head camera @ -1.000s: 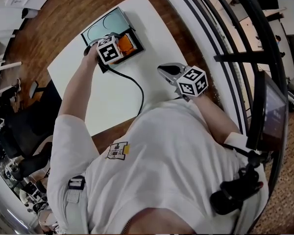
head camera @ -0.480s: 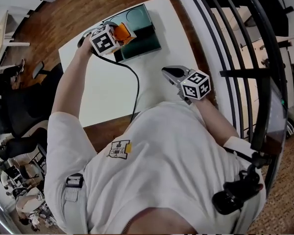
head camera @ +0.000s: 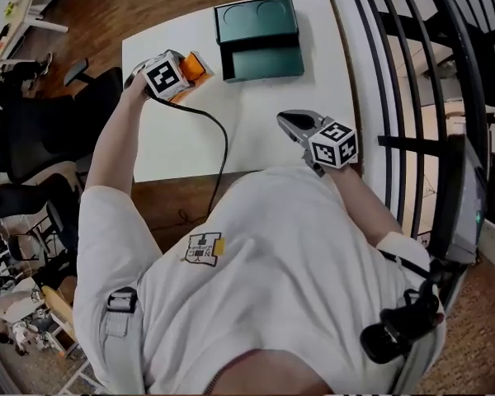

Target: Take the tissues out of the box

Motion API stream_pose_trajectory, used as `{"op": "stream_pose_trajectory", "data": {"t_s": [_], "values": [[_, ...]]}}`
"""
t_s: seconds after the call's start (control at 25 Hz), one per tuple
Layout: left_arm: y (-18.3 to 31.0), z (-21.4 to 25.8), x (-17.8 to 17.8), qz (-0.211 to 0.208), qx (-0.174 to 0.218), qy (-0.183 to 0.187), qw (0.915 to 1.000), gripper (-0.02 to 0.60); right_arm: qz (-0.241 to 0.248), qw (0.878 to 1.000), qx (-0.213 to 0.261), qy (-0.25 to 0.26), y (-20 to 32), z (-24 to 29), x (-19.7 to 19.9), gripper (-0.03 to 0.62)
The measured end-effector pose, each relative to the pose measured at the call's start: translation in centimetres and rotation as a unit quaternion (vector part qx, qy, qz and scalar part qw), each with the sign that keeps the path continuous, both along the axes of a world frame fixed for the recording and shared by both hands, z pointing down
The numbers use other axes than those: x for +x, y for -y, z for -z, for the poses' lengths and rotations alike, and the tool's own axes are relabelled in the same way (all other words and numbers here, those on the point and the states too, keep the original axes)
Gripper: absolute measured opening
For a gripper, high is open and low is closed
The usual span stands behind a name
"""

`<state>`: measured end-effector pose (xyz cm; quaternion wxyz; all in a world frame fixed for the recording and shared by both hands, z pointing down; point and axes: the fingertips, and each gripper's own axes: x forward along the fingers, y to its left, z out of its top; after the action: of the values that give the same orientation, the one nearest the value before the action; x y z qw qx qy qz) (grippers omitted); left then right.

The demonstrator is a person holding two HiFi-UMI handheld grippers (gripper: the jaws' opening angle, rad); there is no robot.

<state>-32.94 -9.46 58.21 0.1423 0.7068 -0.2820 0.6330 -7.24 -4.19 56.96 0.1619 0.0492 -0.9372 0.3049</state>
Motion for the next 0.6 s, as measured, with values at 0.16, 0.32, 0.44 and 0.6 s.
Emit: {"op": "stream_pose_trajectory", "data": {"t_s": [0.16, 0.32, 0.44, 0.6], "values": [[-2.3, -2.1, 0.0, -0.022, -0.02, 0.003, 0.9995, 0.327, 0.014, 1.0, 0.005, -0.008, -1.3, 1.1, -0.5, 0.006], [-3.0, -5.0, 1.0, -0.035, -0.034, -0.01, 0.9987, 0.327, 0.01, 1.0, 0.006, -0.021, -2.4, 1.3, -0.6, 0.006], [-3.4, -7.0, 0.8, -0.038, -0.045, -0.011, 0.9982, 0.331, 0.007, 1.0, 0.007, -0.027, -2.7, 0.9, -0.9, 0.006], [-3.0, -6.2, 1.3, -0.041, -0.042, -0.023, 0.998, 0.336, 0.003, 0.999, 0.011, -0.033, -2.8, 1.9, -0.6, 0.006]]}}
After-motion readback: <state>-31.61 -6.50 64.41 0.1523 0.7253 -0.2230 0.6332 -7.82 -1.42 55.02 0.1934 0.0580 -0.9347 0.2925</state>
